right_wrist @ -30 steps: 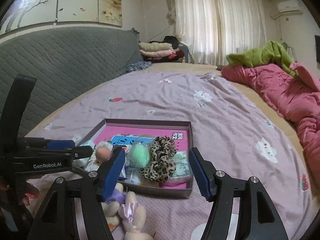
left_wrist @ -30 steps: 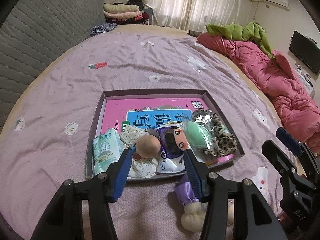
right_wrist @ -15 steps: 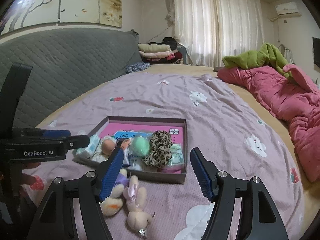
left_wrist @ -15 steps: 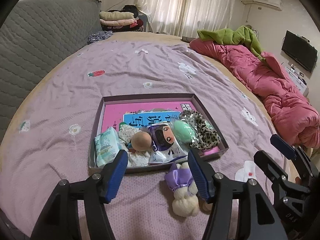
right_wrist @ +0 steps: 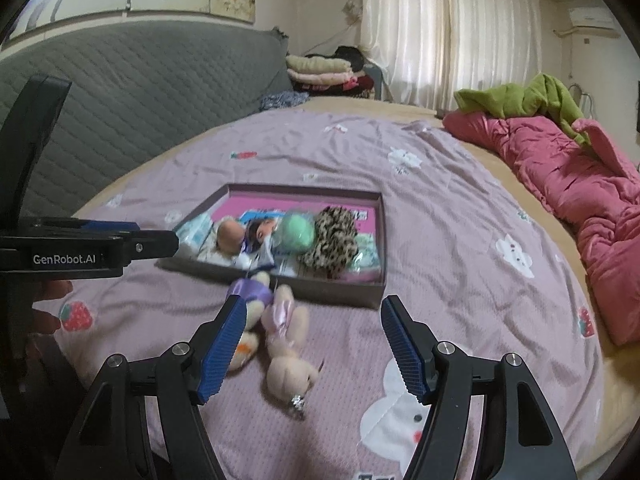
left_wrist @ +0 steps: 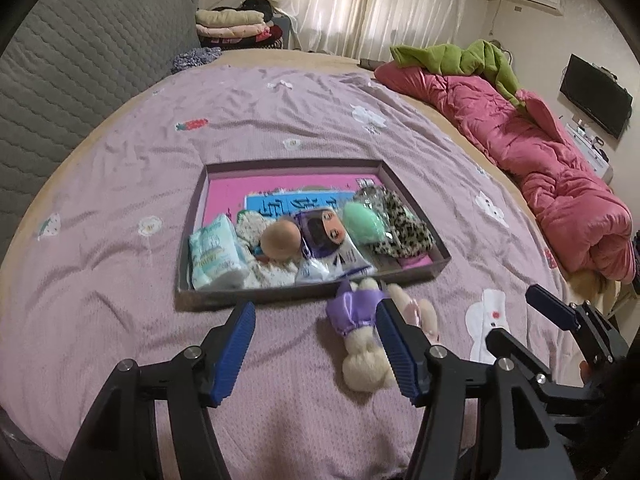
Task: Organize soft objects
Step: 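Move both open grippers back to the two bunny plushes beside the tray, then grasp the purple-dress bunny with the left gripper while the right grasps the pink-dress bunny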
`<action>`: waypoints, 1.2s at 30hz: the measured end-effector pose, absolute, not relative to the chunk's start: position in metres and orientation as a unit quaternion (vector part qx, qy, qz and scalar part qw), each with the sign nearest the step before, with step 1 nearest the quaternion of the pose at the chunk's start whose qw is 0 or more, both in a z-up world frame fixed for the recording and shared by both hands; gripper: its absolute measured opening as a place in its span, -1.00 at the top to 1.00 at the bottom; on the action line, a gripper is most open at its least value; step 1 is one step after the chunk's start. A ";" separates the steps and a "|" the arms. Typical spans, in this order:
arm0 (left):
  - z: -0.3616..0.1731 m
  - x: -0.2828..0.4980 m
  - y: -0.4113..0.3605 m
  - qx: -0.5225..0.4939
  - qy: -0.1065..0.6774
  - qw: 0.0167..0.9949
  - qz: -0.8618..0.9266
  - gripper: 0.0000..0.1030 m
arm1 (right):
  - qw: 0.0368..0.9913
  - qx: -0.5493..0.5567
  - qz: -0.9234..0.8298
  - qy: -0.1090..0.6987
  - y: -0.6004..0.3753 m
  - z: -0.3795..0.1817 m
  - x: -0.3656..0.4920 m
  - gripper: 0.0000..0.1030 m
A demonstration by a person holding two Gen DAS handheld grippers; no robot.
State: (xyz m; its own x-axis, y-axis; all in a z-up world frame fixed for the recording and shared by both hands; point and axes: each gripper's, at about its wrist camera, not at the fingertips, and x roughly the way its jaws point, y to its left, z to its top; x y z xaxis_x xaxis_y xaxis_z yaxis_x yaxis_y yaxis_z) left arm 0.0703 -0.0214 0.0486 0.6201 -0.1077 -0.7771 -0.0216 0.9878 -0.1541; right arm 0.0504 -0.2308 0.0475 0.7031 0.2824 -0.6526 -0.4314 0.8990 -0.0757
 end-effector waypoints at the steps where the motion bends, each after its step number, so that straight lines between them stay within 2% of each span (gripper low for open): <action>1: 0.046 0.069 -0.023 -0.074 0.439 0.895 -0.027 -0.21 | 0.915 -0.114 0.196 0.335 -0.230 0.046 0.050 -0.39; 13: 0.003 0.071 -0.044 -0.092 0.492 0.864 -0.058 -0.21 | 0.888 -0.154 0.206 0.382 -0.219 0.007 0.052 -0.40; 36: -0.026 0.089 -0.063 -0.103 0.525 0.842 -0.075 -0.21 | 0.873 -0.139 0.202 0.422 -0.224 -0.024 0.066 -0.40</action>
State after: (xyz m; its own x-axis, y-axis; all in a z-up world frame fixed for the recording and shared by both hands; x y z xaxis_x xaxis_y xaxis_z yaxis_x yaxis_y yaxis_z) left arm 0.0893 -0.0630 -0.0262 0.4375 -0.2342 -0.8682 0.0180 0.9676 -0.2519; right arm 0.0661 -0.2235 -0.0235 0.5621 0.2354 -0.7929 -0.4693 0.8801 -0.0714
